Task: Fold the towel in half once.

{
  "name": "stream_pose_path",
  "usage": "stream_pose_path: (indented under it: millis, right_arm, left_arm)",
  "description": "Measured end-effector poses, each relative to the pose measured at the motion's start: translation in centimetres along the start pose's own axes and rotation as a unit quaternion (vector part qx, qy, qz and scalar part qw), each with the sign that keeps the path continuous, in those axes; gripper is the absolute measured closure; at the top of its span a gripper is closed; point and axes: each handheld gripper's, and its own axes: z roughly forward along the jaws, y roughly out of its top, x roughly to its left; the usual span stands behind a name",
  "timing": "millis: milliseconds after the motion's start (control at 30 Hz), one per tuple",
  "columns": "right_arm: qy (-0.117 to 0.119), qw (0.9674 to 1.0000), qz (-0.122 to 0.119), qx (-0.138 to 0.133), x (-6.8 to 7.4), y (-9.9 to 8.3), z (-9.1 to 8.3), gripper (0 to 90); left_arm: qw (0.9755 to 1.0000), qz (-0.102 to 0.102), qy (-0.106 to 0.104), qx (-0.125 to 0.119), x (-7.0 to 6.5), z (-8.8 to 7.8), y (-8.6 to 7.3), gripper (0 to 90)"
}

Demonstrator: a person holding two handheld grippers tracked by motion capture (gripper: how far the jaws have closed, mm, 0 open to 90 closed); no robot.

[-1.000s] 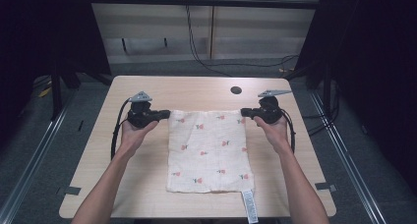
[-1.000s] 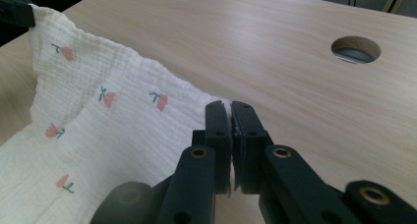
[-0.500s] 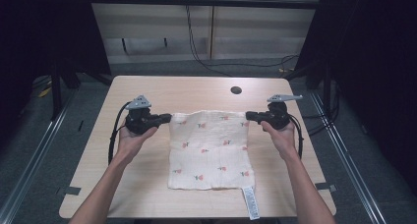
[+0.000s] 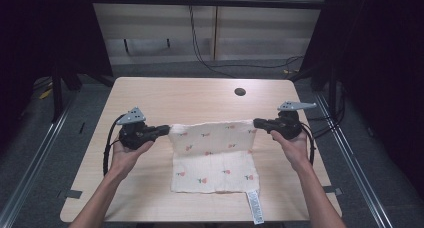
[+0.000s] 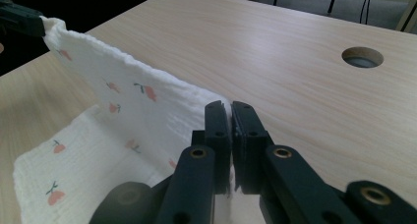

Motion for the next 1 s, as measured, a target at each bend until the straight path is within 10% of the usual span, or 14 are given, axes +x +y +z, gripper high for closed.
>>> stream_pose_path:
  millis: [1000]
  right_arm:
    - [0.026,0.9980,-0.051,0.026,4.4,-3.3,-3.1,86.5]
  left_arm:
    - [0.9987,0.019,-0.026,0.039,-2.5,-1.4,-3.2,88.4]
